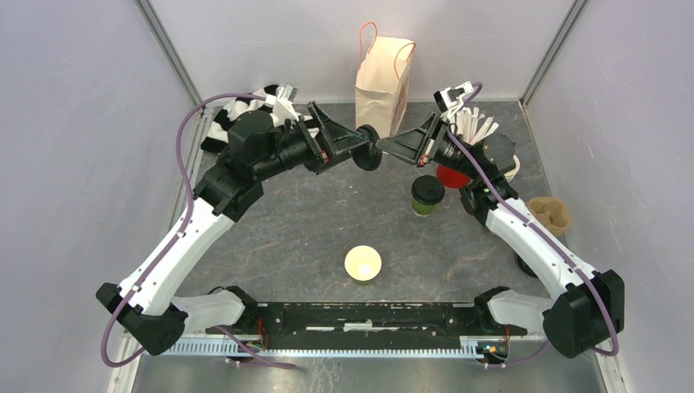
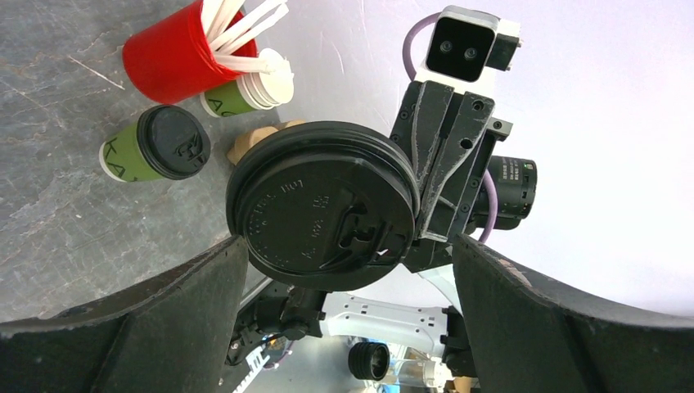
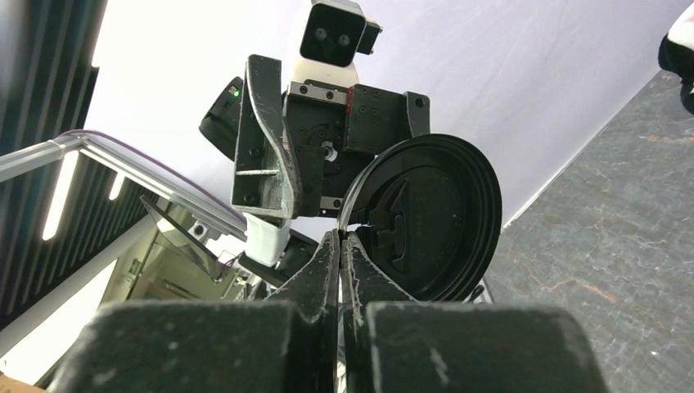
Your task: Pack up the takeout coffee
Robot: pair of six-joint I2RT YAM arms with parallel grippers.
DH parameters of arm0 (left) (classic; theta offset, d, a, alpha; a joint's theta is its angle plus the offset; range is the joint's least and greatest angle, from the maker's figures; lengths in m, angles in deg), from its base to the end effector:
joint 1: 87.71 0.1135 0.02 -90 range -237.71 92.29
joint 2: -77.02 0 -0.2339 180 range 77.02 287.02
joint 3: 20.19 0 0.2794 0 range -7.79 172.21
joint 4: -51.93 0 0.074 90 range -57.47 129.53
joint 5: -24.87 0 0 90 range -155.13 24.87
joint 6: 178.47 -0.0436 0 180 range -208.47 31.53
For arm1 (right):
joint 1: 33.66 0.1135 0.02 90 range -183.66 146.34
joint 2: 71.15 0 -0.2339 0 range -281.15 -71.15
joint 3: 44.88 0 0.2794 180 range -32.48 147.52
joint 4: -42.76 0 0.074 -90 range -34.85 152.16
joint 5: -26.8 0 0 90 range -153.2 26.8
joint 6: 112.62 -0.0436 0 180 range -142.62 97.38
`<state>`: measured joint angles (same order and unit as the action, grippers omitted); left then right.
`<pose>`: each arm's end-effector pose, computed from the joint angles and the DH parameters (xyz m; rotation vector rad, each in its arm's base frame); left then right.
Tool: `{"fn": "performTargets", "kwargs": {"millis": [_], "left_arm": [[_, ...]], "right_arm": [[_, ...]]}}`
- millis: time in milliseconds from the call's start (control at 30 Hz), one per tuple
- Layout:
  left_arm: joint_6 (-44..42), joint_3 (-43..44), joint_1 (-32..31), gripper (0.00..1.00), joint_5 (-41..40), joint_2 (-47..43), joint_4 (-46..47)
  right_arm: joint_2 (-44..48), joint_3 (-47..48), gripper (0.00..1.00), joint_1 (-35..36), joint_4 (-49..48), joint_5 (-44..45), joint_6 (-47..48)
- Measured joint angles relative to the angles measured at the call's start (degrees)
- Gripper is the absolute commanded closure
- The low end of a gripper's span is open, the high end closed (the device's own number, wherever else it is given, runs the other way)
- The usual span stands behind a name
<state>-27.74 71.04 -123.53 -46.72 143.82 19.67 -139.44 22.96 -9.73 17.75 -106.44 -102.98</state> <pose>0.2324 -0.1847 0.4283 -0.1504 1.9483 -1.4678 0.2704 0.1527 0.3726 -0.0934 1.5470 1.9418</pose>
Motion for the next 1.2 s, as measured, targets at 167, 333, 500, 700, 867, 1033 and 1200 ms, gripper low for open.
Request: {"fn": "performTargets", "kwargs": {"millis": [167,333,500,700,867,1033,1200], "left_arm": [[-2.7,2.0,0.0,0.00,-0.4,0.6,-3.1],[-5.2,4.3,0.0,0.00,-0.8,0.7,-4.5],[-6.6,4.6,0.0,0.00,-0.5,1.1,-4.5],[-8.2,5.3,0.0,0.00,-0.2,2.6,-5.1],[-8.8,5.7,0.0,0.00,1.4,2.9,-5.1],[-10.3,6.0,0.1,0.00,2.9,3.3,-5.2],[-11.9,6.5,0.1,0.00,3.7,4.0,-5.6]], "right_arm": [[0.0,-0.6,1.00,0.0,-1.5,-0.1,-1.9],[0.1,-0.7,1.00,0.1,-2.2,-0.2,-2.9],[0.0,-1.0,1.00,0.8,-3.3,-0.2,-4.4],[0.0,-1.0,1.00,1.5,-5.5,-0.2,-6.0],[-0.2,-1.0,1.00,1.6,-5.7,-0.2,-6.4],[-0.5,-1.0,1.00,1.9,-5.6,0.0,-6.3],[-0.5,-0.9,1.00,2.0,-4.8,0.1,-5.3]]}}
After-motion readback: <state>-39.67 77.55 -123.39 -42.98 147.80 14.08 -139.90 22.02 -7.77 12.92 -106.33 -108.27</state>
